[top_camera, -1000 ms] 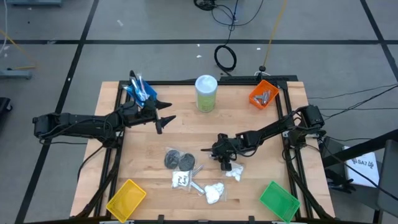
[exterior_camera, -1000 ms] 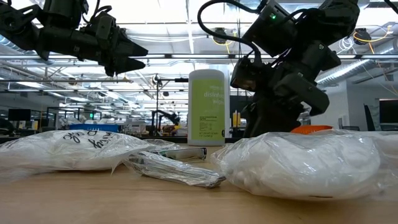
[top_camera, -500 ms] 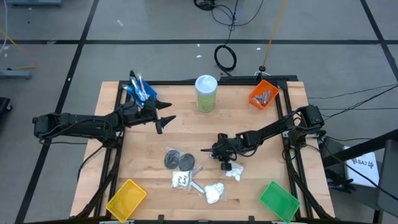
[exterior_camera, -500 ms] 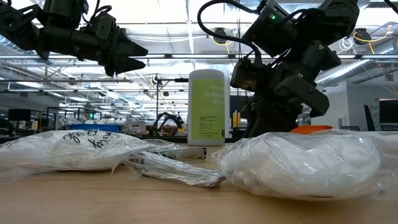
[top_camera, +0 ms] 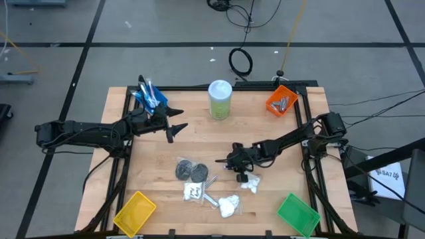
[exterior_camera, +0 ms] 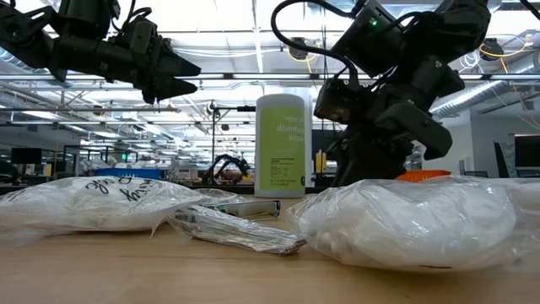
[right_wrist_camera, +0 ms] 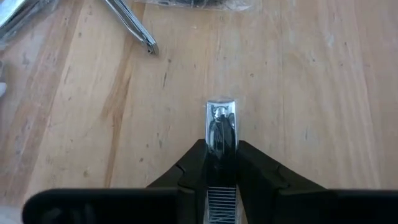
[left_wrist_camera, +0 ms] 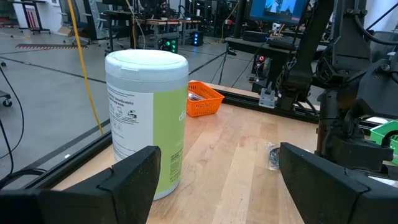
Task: Pick & Place Travel size toiletries
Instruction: Put the nail cutter into the orange bin
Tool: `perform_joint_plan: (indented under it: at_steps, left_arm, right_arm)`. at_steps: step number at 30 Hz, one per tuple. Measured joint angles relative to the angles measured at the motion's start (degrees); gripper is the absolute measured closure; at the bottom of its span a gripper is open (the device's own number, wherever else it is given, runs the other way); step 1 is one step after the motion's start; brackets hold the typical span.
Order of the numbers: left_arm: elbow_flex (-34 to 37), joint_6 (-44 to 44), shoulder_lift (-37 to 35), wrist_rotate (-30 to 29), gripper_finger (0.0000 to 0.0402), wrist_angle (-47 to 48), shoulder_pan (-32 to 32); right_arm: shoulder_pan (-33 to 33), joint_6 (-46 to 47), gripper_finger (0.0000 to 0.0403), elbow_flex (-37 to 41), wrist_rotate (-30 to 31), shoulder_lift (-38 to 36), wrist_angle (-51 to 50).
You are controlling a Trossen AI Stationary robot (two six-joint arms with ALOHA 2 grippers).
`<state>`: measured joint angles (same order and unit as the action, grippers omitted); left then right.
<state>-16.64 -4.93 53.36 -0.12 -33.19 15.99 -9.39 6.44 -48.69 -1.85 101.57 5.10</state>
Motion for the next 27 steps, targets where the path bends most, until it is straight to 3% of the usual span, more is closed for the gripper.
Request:
perform_joint_plan:
  at_steps: [10,27]
  left_arm:
    - [0.0,0.0,0.0,0.0,0.008,0.0,0.0]
    - [0.0,0.0,0.0,0.0,0.008,0.0,0.0]
  right_arm:
    - [0.0,-0.6,0.0345,0.1,0.3,-4.7,-4.9]
    - [0.2,-5.0,0.0347,0.1,2.7,-19.8,-13.8]
